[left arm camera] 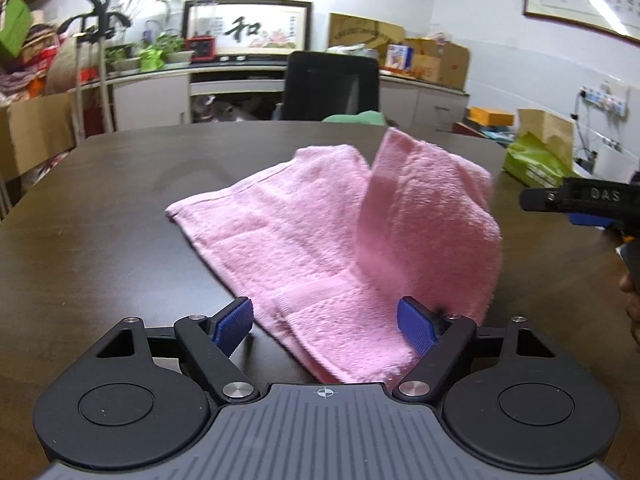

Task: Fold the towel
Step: 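Close the left gripper on the pink towel's edge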

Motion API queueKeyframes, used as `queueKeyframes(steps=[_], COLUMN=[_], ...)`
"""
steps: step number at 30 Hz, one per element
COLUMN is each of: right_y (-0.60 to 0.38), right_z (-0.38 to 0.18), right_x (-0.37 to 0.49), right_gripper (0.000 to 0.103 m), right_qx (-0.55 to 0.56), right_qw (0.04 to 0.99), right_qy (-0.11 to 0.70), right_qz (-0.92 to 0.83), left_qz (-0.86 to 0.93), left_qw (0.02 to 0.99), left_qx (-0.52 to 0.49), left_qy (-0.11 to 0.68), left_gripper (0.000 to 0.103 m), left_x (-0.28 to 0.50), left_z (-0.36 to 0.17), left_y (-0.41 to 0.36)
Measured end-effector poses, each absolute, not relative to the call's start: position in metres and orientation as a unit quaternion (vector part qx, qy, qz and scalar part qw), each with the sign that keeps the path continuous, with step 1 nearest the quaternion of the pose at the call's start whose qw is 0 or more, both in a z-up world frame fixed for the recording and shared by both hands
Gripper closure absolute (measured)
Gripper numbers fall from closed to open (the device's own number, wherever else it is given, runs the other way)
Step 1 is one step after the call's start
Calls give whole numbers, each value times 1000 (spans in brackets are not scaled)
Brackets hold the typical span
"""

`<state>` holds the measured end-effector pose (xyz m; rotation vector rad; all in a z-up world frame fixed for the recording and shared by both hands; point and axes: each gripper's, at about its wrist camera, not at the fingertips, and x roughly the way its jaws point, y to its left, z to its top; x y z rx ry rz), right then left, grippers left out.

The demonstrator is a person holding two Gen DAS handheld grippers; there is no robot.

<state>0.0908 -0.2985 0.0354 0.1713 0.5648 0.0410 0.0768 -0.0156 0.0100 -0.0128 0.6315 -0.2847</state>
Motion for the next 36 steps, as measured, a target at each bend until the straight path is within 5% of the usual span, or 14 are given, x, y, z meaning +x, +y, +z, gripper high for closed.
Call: queueKeyframes(steps=[14, 17, 19, 36], right_y=[-295, -295, -295, -295], right_z=[33, 33, 33, 32], right_x=[92, 92, 92, 93], right_gripper=[0, 0, 0, 0], right_qx=[76, 76, 75, 75], right_qw=[955, 955, 955, 954], right_qy=[285, 285, 284, 289], right_qz=[21, 21, 21, 20], left_qz=[-146, -141, -138, -121], left_qw=[936, 938, 939, 950], left_qx=[-7, -4, -6, 26], left_qy=[319, 317, 315, 285], left_gripper=[30, 47, 67, 76], left_x=[83, 81, 81, 65], left_z=[7, 8, 9, 18], left_y=[-17, -17, -16, -24])
